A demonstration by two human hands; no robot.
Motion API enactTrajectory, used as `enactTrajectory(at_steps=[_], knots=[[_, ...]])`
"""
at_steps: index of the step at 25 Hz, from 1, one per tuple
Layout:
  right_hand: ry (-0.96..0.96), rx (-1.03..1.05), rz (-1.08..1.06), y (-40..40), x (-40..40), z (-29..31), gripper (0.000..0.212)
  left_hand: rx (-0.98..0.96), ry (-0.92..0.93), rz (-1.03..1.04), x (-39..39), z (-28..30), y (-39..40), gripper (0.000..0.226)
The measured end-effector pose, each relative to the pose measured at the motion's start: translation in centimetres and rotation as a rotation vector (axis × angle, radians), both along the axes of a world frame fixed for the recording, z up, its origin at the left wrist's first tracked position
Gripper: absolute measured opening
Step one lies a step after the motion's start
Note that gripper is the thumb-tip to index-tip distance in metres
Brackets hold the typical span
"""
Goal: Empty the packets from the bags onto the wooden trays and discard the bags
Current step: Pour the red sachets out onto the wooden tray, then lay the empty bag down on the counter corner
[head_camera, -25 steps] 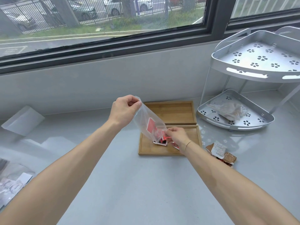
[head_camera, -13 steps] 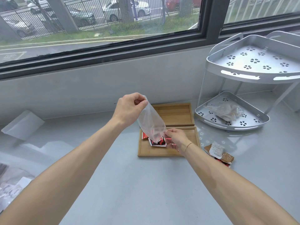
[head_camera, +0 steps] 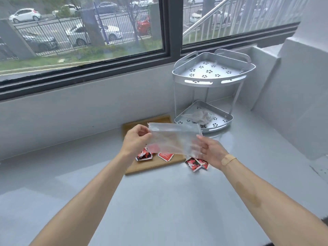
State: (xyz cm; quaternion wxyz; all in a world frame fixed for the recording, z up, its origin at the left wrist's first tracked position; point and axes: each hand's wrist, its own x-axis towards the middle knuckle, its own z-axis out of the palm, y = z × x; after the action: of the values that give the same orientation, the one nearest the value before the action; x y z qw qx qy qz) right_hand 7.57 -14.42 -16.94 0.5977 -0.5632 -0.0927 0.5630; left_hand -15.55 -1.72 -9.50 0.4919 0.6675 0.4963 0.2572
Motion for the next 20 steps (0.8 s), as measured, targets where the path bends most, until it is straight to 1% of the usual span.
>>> enactTrajectory(at_steps=[2,5,7,10,12,14,16,18,20], knots=[[-0.052,-0.005,-0.104,-3.5,2.1,-0.1,0.014,-0.098,-0.040,-0.038,2.4,-1.3,-1.9,0.014],[-0.076,-0.043,-0.246,-9.3,5.0,0.0,0.028,-0.338,-0.104,-0.135,6.9,-3.5,-5.0,0.020],[-0.096,-0.080,-0.279,-13.2,6.8,-0.2,0.035,-0.471,-0.114,-0.200,10.2,-5.2,-6.8,0.018],[-0.109,-0.157,-0.330,-18.9,9.3,-1.3,0.032,-0.609,-0.095,-0.284,15.1,-7.3,-10.0,0.006],[-0.092,-0.209,-0.403,-22.2,10.7,-2.3,0.026,-0.655,-0.047,-0.347,18.1,-8.4,-12.0,0.002],[-0.071,-0.254,-0.469,-25.3,11.8,-3.3,0.017,-0.708,-0.020,-0.383,20.9,-9.2,-14.0,0.007],[-0.091,-0.321,-0.503,-27.8,12.8,-4.2,0.016,-0.746,-0.004,-0.414,23.7,-9.8,-15.6,0.012],[-0.128,-0.395,-0.537,-29.8,13.9,-5.3,0.019,-0.740,0.015,-0.459,26.6,-10.2,-17.0,0.014],[-0.151,-0.451,-0.565,-31.7,15.0,-6.2,0.018,-0.672,0.062,-0.491,29.8,-10.9,-18.4,0.014]])
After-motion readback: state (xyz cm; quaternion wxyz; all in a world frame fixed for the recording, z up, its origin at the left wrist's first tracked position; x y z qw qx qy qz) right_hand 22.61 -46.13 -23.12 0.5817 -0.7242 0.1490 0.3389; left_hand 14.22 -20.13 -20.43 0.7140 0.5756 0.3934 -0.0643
